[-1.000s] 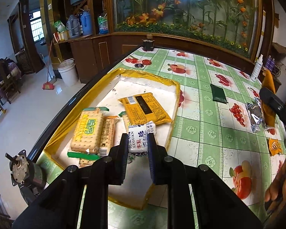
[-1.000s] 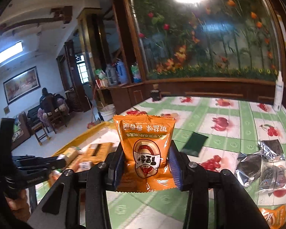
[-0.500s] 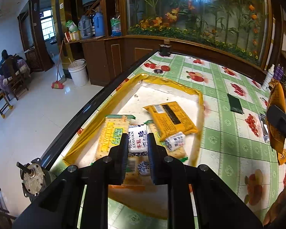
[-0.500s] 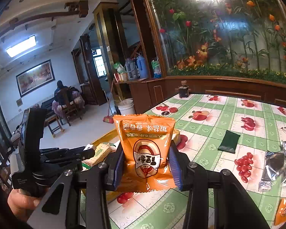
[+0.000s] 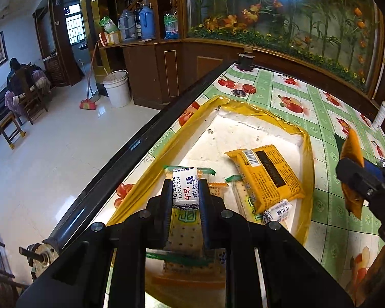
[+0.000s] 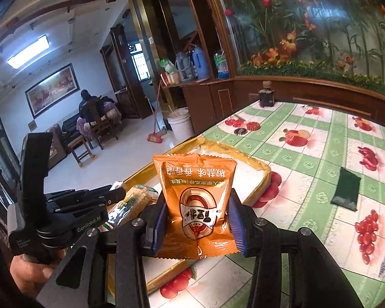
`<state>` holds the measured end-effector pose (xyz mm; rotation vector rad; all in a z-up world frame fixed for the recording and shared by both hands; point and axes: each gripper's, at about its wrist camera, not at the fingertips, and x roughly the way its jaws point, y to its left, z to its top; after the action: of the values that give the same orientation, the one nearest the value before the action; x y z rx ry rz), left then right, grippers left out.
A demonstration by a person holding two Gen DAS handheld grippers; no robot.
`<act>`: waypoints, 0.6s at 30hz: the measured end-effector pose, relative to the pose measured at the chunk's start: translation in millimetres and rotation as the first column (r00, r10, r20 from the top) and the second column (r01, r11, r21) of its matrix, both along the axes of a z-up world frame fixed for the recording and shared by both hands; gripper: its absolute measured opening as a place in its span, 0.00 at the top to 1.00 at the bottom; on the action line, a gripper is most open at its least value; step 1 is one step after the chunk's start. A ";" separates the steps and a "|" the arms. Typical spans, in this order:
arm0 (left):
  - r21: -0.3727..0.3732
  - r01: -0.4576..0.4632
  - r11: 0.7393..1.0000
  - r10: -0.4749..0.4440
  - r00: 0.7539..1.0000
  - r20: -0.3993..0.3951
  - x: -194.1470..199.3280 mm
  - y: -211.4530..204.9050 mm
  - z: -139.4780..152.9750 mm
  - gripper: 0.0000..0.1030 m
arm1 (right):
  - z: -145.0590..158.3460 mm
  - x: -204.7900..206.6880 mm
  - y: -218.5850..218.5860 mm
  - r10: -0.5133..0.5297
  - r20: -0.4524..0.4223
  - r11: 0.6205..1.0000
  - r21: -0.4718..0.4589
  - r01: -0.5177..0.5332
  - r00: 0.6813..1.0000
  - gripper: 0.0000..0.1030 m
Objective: Organize snacks
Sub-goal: 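Carry the orange bag and milk candy into the yellow tray and open both tools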
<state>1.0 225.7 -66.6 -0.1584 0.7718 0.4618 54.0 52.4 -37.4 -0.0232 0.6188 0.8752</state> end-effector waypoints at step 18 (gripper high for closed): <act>0.048 -0.015 0.999 0.017 0.999 -0.041 23.8 2.0 -7.2 0.84 | -23.6 42.5 37.9 0.004 -0.102 1.000 -0.028 -0.007 0.995 0.56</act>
<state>24.7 227.7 -73.8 -0.1108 0.7994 0.4999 96.5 90.3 -61.0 -0.0058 0.7265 0.8771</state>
